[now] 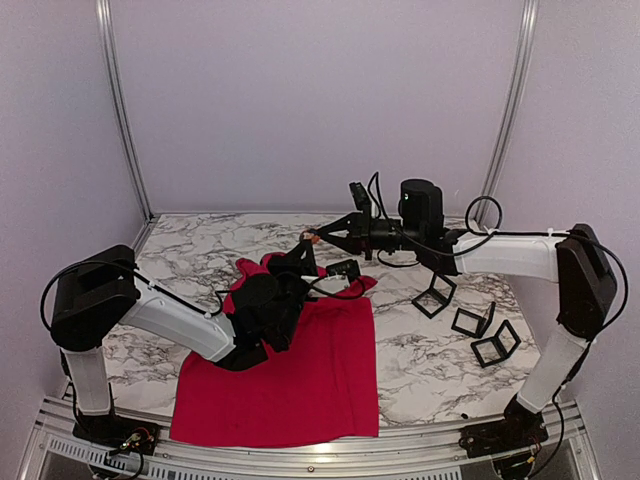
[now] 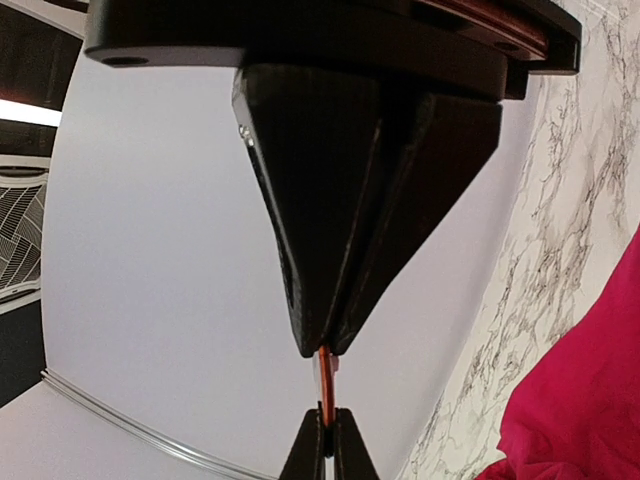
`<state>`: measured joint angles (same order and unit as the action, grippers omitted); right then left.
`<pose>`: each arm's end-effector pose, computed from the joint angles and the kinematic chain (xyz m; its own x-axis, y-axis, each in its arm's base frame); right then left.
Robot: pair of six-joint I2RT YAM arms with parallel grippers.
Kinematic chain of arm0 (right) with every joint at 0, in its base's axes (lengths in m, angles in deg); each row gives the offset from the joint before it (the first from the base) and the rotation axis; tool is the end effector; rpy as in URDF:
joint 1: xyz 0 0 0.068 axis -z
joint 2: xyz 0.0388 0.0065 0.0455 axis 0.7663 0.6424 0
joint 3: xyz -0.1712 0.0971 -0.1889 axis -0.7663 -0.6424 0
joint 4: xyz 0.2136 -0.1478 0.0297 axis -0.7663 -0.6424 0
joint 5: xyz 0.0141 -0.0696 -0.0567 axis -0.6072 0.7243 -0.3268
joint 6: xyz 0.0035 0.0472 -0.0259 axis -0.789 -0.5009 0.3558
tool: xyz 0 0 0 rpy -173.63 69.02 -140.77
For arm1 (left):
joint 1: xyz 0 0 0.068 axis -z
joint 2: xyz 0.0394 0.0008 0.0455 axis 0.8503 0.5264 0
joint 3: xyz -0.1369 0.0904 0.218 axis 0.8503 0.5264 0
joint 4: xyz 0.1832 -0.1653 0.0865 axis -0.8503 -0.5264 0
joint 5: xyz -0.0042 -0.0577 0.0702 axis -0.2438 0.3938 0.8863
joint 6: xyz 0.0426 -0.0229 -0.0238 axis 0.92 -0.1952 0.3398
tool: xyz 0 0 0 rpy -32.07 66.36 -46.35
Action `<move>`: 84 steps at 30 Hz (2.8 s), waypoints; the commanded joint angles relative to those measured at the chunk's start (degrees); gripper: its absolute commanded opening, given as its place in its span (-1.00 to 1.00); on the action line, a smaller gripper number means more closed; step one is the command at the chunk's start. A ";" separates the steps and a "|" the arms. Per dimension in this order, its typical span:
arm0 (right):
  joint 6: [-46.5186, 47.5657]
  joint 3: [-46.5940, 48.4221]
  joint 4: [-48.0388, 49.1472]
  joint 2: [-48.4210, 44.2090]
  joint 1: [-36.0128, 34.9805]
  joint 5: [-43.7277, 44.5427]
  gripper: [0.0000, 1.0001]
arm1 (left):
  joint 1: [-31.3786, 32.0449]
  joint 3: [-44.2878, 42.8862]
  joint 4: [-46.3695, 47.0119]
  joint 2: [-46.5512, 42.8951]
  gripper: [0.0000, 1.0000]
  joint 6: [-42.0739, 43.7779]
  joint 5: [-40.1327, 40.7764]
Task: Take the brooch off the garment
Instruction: Pass from the left arm to the right, then place the brooch in the brooch box.
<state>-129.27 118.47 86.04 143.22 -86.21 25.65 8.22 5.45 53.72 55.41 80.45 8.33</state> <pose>0.3034 0.2515 0.2804 -0.8909 0.1202 -0.4379 -0.4114 0.1946 0.8904 0.1836 -0.3522 0.2287 0.2910 0.9009 -0.3221 -0.1241 0.3693 0.9210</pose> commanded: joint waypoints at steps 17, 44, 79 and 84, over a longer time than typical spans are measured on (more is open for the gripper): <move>1.89 -0.14 2.75 -0.49 -0.82 7.38 -1.00 | 0.43 1.67 -5.33 -6.04 0.98 -8.76 3.50; 5.68 -23.07 -6.69 -19.75 7.54 26.15 -1.00 | -7.25 -8.11 -73.68 -26.24 0.98 -85.69 -11.67; 5.47 -42.80 0.62 -21.89 25.02 29.95 -1.00 | -15.50 -8.28 -76.74 -28.91 0.98 -91.79 -23.19; 5.55 -42.47 2.23 -19.94 25.11 30.92 -1.00 | -15.57 -8.05 -76.83 -29.20 0.98 -91.94 -23.36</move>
<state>-123.87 75.59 84.45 121.91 -61.82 55.42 -7.02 -2.05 -21.25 28.16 -11.26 -14.38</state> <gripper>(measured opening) 0.005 0.989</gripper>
